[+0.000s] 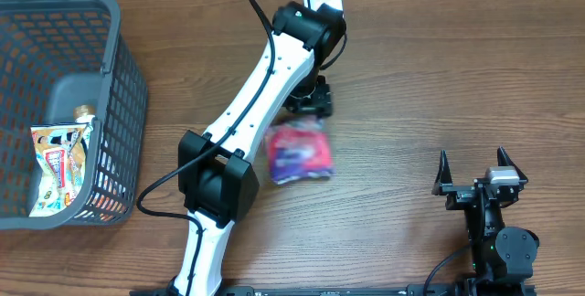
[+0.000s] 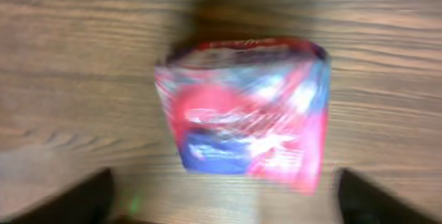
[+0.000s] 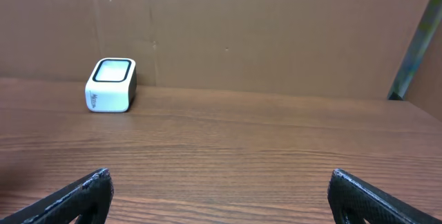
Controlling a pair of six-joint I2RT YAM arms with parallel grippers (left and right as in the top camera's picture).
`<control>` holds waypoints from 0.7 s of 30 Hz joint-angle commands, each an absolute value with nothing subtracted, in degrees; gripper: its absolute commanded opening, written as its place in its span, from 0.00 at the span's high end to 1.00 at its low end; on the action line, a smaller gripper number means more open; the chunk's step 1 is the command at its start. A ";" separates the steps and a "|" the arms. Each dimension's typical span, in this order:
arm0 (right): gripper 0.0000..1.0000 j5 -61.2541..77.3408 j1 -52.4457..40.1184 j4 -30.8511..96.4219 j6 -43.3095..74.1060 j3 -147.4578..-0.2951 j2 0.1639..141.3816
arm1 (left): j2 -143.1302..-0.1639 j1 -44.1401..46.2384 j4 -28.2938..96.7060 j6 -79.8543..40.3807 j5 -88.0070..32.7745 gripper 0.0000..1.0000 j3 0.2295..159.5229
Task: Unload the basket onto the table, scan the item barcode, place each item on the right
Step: 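Carry the red bag out and drop it on the table centre, then reach the left gripper back into the basket and grasp the yellow snack bag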
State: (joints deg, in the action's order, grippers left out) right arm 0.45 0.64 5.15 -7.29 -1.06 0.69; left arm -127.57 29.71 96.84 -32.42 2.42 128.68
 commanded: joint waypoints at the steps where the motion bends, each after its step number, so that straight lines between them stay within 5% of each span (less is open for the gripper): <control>1: 0.00 0.05 0.38 4.80 -7.35 -0.47 0.19 | -124.31 26.96 96.82 -26.11 -2.61 0.00 135.44; 10: 0.00 0.05 0.38 4.80 -7.35 -0.47 0.19 | -106.52 11.75 96.82 -24.34 -5.34 0.00 145.16; 21: 0.00 0.05 0.38 4.80 -7.35 -0.47 0.19 | -84.49 -26.04 96.82 -20.99 4.97 0.00 139.68</control>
State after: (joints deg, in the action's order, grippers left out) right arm 0.47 0.64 5.17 -7.31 -1.06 0.69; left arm -84.75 -20.25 96.64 -25.04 3.36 144.42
